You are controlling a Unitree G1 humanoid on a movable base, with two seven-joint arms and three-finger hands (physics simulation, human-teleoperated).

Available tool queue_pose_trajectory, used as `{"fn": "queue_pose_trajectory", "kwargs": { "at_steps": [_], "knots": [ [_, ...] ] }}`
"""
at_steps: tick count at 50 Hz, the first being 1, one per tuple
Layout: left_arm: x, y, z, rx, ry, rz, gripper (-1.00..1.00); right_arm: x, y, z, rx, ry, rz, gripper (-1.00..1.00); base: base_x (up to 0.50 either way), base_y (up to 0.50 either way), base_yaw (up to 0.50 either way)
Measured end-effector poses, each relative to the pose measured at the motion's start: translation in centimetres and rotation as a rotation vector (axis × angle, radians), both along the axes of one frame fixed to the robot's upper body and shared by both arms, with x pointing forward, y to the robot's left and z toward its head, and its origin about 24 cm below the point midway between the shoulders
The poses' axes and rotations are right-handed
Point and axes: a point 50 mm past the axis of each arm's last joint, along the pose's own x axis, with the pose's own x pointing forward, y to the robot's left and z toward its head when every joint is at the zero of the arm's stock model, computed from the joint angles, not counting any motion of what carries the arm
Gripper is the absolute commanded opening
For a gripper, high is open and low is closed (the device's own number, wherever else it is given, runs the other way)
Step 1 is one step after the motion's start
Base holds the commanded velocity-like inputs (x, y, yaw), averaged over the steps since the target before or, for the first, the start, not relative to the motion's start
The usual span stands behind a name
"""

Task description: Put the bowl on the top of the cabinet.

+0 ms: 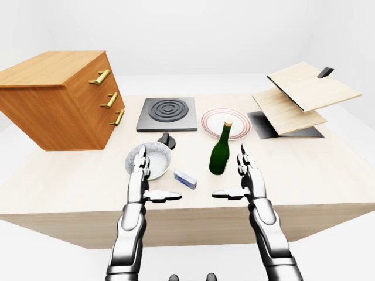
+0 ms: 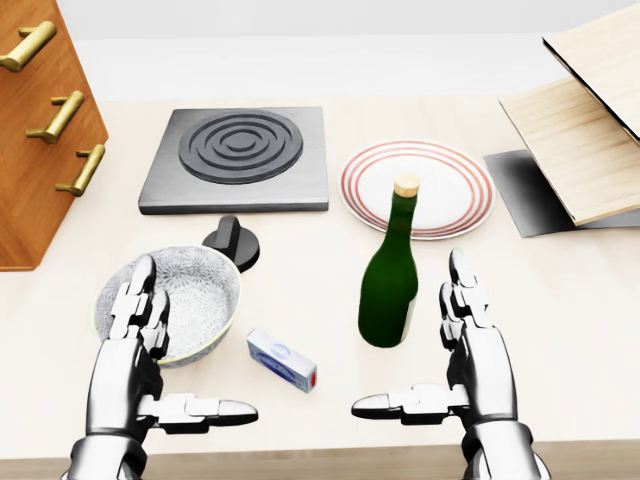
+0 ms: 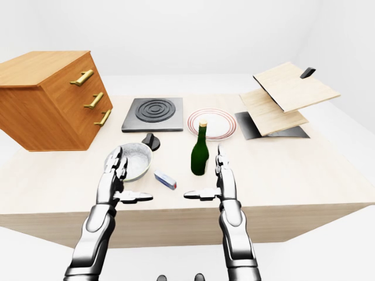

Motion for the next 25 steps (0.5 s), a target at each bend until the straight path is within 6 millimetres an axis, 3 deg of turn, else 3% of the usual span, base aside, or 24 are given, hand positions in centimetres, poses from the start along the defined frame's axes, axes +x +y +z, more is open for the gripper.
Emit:
{"fn": "queue_pose_trajectory", "kwargs": {
  "at_steps": [13, 25],
  "knots": [
    [-0.2, 0.3, 0.2, 0.008, -0.023, -0.013, 1.0, 0.1, -0.4, -0.1, -0.018, -0.014, 0.003, 1.0, 0.0, 0.0, 0.0],
    [-2.1, 0.4, 2.1, 0.043, -0.135, 0.004, 1.0, -2.1, -0.2, 2.2, -0.108, -0.137, -0.022, 1.0, 0.0, 0.0, 0.0]
  ]
}}
